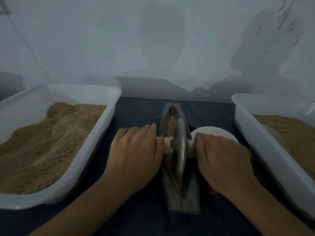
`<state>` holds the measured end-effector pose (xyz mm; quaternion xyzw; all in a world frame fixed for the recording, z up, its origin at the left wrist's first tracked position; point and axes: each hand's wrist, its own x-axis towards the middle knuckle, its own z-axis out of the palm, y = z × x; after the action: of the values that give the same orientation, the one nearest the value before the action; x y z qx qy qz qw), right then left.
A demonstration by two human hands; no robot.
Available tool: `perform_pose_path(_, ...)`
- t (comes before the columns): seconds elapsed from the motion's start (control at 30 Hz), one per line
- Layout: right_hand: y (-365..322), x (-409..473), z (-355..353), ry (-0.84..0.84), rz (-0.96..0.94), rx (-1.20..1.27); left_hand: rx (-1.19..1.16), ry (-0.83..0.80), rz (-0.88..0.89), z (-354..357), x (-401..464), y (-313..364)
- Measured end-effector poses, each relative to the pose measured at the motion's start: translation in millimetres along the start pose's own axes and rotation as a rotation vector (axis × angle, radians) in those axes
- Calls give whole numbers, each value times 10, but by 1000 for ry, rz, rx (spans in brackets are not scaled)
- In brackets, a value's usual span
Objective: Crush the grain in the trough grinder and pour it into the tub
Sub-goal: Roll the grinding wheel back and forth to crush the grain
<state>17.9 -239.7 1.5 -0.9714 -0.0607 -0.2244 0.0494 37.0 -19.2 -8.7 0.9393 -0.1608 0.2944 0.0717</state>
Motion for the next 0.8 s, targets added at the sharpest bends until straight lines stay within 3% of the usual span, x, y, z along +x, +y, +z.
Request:
perform_pose_path(0.07,-4,-198,-92,99,-10,45,-55,100,40,-53,-224,2)
perform_pose_path(0.13,30,-135,-71,50,-9,3,-24,103,63,-8,-152,12)
perform_pose_path(0.23,73,342,141,-87,23,-77,95,-3,-11,184,366,31)
perform_pose_path(0.33,90,1016,322,-54,114,-69,294,-149,11,471,919,-97)
perform_pose_path(0.43,82,1407,358,-93,236,-3,246,-190,-42,545,1139,-168)
perform_pose_path(0.6,-27,669,153,-77,35,-145,78,-91,-109,278,406,-40)
perform_pose_path(0.73,-32,-123,-80,124,-26,16,-22,92,5,-58,-237,-10)
perform_pose_path(0.8,14,-131,-78,127,-44,3,-20,65,28,-68,-217,-12)
